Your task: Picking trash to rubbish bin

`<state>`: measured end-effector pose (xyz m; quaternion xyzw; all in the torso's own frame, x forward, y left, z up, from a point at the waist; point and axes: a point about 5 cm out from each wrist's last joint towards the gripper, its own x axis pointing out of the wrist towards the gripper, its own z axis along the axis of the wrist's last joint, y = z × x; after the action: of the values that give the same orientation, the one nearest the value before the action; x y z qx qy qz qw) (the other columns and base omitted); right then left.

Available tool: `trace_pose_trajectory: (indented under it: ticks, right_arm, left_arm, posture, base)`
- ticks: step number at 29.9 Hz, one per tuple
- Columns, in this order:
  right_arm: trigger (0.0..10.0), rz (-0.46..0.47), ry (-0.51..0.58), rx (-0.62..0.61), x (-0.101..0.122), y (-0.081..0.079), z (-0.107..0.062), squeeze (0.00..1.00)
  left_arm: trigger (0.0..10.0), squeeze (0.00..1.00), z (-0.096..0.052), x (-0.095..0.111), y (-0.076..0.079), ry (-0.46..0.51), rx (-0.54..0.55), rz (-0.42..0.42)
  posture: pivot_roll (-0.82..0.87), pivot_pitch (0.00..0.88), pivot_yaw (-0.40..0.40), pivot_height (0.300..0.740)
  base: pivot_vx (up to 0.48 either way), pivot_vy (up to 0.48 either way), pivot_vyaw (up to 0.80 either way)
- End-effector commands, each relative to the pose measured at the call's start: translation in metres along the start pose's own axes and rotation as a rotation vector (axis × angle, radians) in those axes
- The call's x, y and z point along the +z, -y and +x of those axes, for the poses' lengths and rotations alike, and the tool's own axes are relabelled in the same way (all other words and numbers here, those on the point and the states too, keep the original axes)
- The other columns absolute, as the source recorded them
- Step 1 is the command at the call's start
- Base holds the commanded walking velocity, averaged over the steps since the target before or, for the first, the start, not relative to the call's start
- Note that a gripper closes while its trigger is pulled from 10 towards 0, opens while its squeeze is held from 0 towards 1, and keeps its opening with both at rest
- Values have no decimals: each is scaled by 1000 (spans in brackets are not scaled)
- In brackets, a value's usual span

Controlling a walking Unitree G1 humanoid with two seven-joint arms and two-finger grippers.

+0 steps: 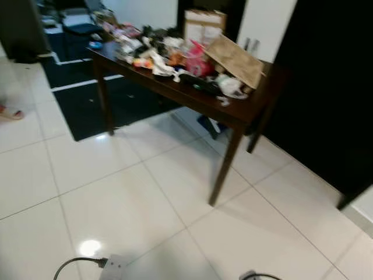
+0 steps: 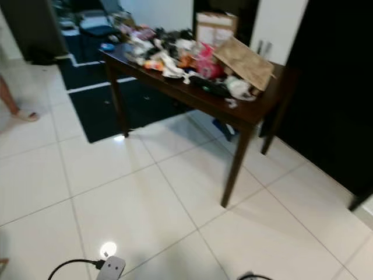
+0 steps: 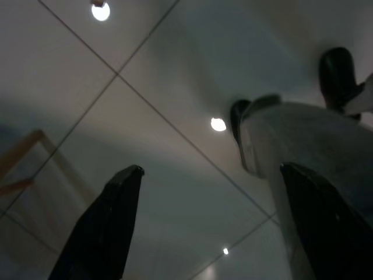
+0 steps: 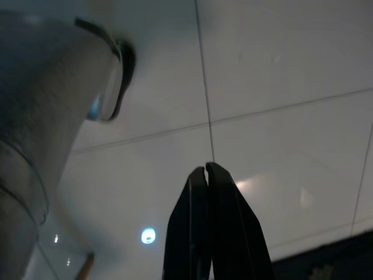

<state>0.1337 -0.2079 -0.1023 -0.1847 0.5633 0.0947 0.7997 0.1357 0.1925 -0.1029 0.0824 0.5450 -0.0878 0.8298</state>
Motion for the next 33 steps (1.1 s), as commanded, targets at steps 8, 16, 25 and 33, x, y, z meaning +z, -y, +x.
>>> trace_pose_trajectory:
  ticks: [8, 16, 25, 33]
  right_arm:
    - [10000, -2, -18, 19, -6, -4, 0, 0]
    - [10000, -8, -24, 28, -6, -6, 0, 0]
    - [10000, 3, -16, 26, -4, -7, 0, 0]
    - [10000, 4, -13, 25, -3, -6, 0, 0]
  left_arm:
    - [10000, 0, 1, 3, 5, 2, -22, 10]
    - [10000, 0, 1, 1, 6, -4, -24, 5]
    - [10000, 0, 1, 1, 6, -3, -24, 1]
    - [10000, 0, 1, 2, 6, 1, -25, 1]
  posture:
    - [1, 38, -17, 740]
    - [3, 44, -17, 740]
    - [3, 48, -15, 740]
    - [4, 50, -16, 740]
  base:
    - [301, 0, 0]
    - [300, 0, -254]
    - [400, 0, -522]
    - [398, 0, 0]
